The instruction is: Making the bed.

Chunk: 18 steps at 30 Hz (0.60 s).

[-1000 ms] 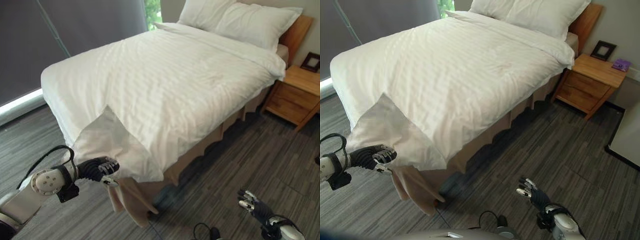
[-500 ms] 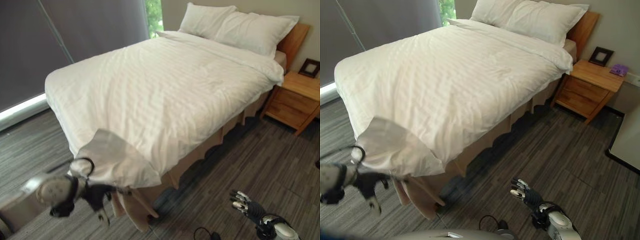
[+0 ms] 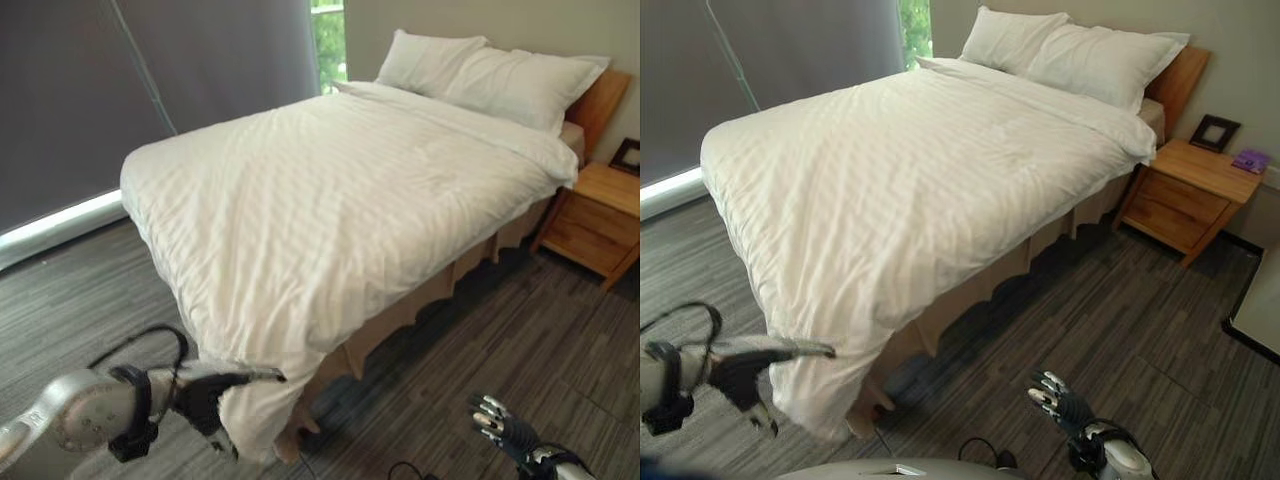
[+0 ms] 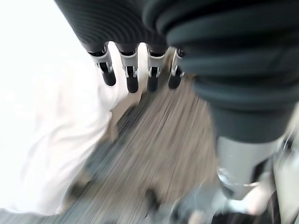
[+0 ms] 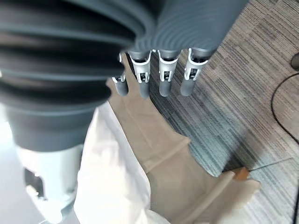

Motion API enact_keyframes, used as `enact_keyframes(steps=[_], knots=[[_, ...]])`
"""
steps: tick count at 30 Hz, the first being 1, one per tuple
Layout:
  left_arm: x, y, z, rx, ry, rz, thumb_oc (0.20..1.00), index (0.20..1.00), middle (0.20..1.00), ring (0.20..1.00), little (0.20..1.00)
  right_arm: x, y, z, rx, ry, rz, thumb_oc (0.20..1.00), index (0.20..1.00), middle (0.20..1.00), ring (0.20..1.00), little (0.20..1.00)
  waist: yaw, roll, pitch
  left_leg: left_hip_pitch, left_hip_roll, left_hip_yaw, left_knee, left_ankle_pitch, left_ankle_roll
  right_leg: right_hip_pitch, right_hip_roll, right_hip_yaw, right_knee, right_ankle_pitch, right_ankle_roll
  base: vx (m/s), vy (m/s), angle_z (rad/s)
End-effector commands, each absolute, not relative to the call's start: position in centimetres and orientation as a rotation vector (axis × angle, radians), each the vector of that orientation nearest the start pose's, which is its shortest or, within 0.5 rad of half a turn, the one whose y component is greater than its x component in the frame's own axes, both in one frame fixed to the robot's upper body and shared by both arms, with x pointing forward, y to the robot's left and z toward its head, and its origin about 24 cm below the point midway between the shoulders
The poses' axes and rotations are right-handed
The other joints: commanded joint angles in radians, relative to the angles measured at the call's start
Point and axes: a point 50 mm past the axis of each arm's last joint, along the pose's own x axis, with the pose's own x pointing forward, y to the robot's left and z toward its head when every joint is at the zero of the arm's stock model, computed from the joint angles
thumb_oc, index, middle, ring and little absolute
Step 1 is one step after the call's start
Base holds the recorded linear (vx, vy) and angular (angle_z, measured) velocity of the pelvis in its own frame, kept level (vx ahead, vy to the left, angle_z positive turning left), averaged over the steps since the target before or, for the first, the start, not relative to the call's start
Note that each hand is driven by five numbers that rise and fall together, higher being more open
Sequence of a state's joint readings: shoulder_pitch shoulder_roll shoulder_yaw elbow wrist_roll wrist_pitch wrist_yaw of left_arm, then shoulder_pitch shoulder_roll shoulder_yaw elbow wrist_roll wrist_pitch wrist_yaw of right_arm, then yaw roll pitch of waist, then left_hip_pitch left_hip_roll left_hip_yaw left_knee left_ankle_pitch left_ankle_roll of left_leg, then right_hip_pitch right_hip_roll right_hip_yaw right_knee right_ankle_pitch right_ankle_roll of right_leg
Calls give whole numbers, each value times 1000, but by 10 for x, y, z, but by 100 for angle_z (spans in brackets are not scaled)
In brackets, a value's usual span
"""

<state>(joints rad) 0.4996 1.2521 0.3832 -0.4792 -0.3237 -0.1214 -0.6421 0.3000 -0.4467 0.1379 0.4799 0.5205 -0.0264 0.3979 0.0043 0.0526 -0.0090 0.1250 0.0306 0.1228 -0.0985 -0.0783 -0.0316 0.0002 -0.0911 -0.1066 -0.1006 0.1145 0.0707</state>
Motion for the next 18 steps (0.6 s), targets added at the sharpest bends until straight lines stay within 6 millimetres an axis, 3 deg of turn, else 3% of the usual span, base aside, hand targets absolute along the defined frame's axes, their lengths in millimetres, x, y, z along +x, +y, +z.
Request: enact_keyframes(steps=[1,2,3,5,10,11,13,14,15,16,18], knots=[[197,270,234,513,-421,-493,1000,1000,1000,1000,1000,158,-226,-68,176,548,307,1000,1000,1000,1000,1000,-24,-20,7,-49,1,-35,11,88,-4,109,-13,-22,36,-112,54,-22,-3,6],[199,275,233,466,-475,-414,1000,1000,1000,1000,1000,158,-227,-67,169,541,299,1000,1000,1000,1000,1000,-22,-19,8,-50,1,-38,11,88,-4,110,-14,-24,37,-113,54,-10,6,10],[203,291,222,310,-551,-229,1000,1000,1000,1000,1000,159,-225,-67,159,531,300,1000,1000,1000,1000,1000,-23,-27,11,-46,1,-40,11,86,-5,114,-15,-26,38,-118,53,-17,8,11],[219,304,185,29,-548,-37,1000,1000,1000,1000,1000,161,-224,-67,148,524,282,1000,1000,1000,1000,1000,-28,-32,18,-52,3,-40,11,88,-4,108,-16,-25,42,-119,51,-24,21,13],[247,287,112,-355,-421,146,1000,1000,1000,1000,1000,170,-226,-61,124,493,227,1000,1000,1000,1000,1000,-56,-51,59,-78,7,-36,11,92,0,78,-12,-20,46,-119,46,-32,34,3],[247,287,112,-356,-422,145,1000,1000,1000,1000,1000,170,-226,-61,124,493,226,1000,1000,1000,1000,1000,-56,-51,59,-79,7,-36,11,92,0,78,-12,-20,46,-119,46,-77,24,-12],[254,281,84,-394,-305,140,1000,1000,1000,1000,1000,173,-228,-55,119,466,222,1000,1000,1000,1000,1000,-68,-69,89,-105,13,-31,11,100,2,49,-7,-12,46,-112,44,-111,24,-7],[255,279,66,-408,-229,138,834,834,834,834,834,174,-231,-53,119,458,215,1000,1000,1000,1000,1000,-74,-80,105,-120,16,-27,11,104,3,30,-4,-5,47,-106,45,-101,26,-5],[255,279,66,-408,-229,138,834,834,834,834,834,174,-231,-53,119,458,215,1000,1000,1000,1000,1000,-74,-80,105,-120,16,-27,11,104,3,30,-4,-5,47,-106,45,-73,16,-10],[258,277,59,-417,-195,145,200,200,200,200,200,175,-231,-53,120,457,212,1000,1000,1000,1000,1000,-76,-86,114,-132,19,-25,11,108,3,17,-2,-3,48,-102,44,-65,4,-16],[263,273,52,-422,-161,141,200,200,200,200,200,178,-231,-50,121,440,208,1000,1000,1000,1000,1000,-82,-98,137,-155,21,-22,11,116,4,-10,1,5,51,-96,44,-116,15,-14]])
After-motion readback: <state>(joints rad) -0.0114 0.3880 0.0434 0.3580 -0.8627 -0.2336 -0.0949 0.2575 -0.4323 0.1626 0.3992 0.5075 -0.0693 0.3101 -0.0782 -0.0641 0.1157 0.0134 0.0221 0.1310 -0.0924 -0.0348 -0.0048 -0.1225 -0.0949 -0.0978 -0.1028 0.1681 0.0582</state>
